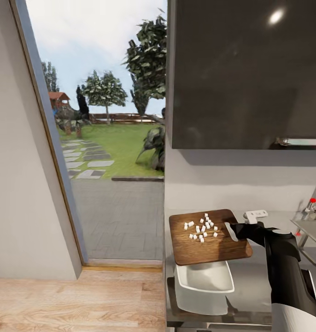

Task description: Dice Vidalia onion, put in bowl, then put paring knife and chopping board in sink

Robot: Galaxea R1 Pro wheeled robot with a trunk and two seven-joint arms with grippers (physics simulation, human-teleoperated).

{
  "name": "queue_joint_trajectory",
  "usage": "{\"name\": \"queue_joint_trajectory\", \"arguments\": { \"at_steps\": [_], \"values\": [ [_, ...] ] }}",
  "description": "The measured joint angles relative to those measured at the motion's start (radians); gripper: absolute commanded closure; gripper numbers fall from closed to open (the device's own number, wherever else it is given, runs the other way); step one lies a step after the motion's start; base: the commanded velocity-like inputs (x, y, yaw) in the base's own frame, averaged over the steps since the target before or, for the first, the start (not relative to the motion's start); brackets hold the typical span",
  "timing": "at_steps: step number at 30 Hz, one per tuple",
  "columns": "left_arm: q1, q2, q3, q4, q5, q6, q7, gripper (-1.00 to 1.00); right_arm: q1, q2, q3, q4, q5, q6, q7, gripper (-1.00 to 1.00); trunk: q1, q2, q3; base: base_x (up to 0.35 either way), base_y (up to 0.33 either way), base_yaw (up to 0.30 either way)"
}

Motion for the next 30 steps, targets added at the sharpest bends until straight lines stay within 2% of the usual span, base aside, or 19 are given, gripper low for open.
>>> {"name": "queue_joint_trajectory", "arguments": {
  "at_steps": [11,30],
  "values": [
    [0.0,0.0,0.0,0.0,0.001,0.0,0.0,-1.0,0.0,0.003,-0.002,0.002,-0.001,-0.047,0.0,1.0,0.0,0.0,0.0,0.0,0.0,0.0],
    [0.0,0.0,0.0,0.0,0.0,0.0,0.0,-1.0,0.0,0.001,-0.002,0.003,0.0,-0.05,0.0,1.0,0.0,0.0,0.0,0.0,0.0,0.0]
  ]
}}
